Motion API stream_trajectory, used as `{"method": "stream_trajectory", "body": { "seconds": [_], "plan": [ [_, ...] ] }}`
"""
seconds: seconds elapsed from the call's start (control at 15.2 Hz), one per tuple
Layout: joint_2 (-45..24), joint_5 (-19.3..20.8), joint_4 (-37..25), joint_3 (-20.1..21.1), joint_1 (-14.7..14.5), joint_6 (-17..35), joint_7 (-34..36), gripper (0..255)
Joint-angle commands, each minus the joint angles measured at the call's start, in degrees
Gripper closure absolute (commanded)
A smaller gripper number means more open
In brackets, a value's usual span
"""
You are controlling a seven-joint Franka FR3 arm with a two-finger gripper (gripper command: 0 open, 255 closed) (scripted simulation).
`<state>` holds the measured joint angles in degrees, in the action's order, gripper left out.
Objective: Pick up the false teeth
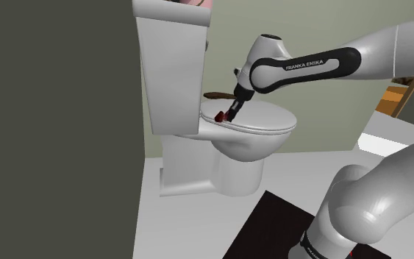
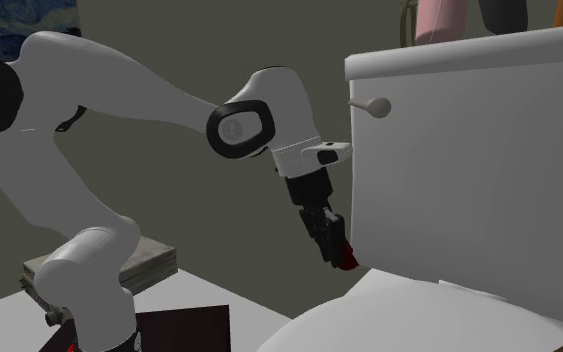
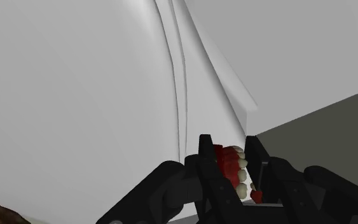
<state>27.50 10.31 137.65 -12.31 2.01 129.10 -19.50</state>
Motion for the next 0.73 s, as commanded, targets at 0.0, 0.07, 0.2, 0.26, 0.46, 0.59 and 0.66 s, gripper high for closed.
{"method": "stream_trajectory", "body": {
  "seconds": [0.0, 0.07, 0.2, 0.26, 0.46, 0.59, 0.66],
  "plan": [
    [0.2, -0.2, -1.4, 0.1, -0.1, -1.5, -0.2, 255],
    [0.3, -0.2, -2.0, 0.1, -0.1, -2.3, -0.2, 255],
    [0.5, -0.4, -3.4, 0.2, -0.2, -3.9, -0.4, 255],
    [0.5, -0.5, -4.1, 0.3, -0.2, -4.7, -0.4, 255],
    [0.7, -0.7, -6.3, 0.5, -0.3, -7.0, -0.6, 255],
    [0.7, -0.8, -7.8, 0.6, -0.4, -8.5, -0.7, 255],
    [0.7, -0.9, -8.6, 0.6, -0.4, -9.3, -0.8, 255]
  ]
}}
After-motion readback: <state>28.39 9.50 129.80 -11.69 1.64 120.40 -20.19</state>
